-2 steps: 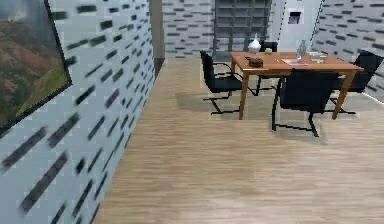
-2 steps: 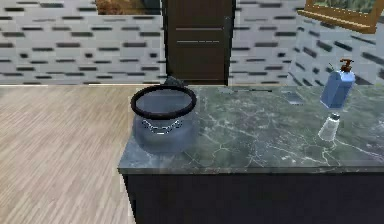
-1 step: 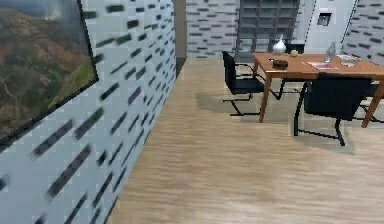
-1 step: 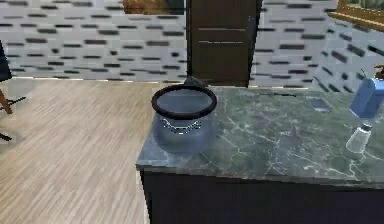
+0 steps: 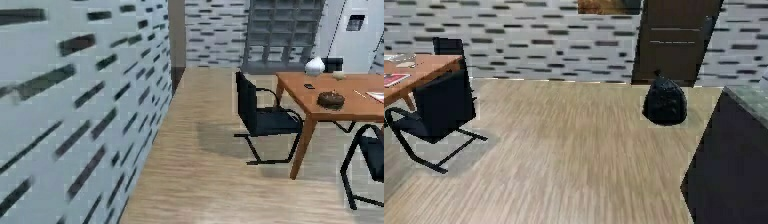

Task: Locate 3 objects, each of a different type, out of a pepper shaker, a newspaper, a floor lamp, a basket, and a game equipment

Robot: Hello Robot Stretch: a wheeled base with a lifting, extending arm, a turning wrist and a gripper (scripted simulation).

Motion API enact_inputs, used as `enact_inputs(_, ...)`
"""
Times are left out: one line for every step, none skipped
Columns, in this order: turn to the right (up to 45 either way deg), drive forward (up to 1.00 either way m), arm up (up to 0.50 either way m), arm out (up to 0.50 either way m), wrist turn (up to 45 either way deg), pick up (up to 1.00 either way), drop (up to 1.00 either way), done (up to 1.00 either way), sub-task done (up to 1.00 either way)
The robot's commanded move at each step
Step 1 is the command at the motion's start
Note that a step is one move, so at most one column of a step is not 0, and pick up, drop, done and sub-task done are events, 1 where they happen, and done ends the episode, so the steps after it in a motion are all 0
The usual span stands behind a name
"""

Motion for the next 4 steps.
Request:
enact_inputs(0.0, 1.00, 0.00, 0.00, 0.0, 0.00, 0.00, 0.00, 0.00)
enact_inputs(0.0, 1.00, 0.00, 0.00, 0.0, 0.00, 0.00, 0.00, 0.00)
enact_inputs(0.0, 1.00, 0.00, 0.00, 0.0, 0.00, 0.00, 0.00, 0.00)
enact_inputs(-6.0, 0.00, 0.00, 0.00, 0.0, 0.00, 0.00, 0.00, 0.00)
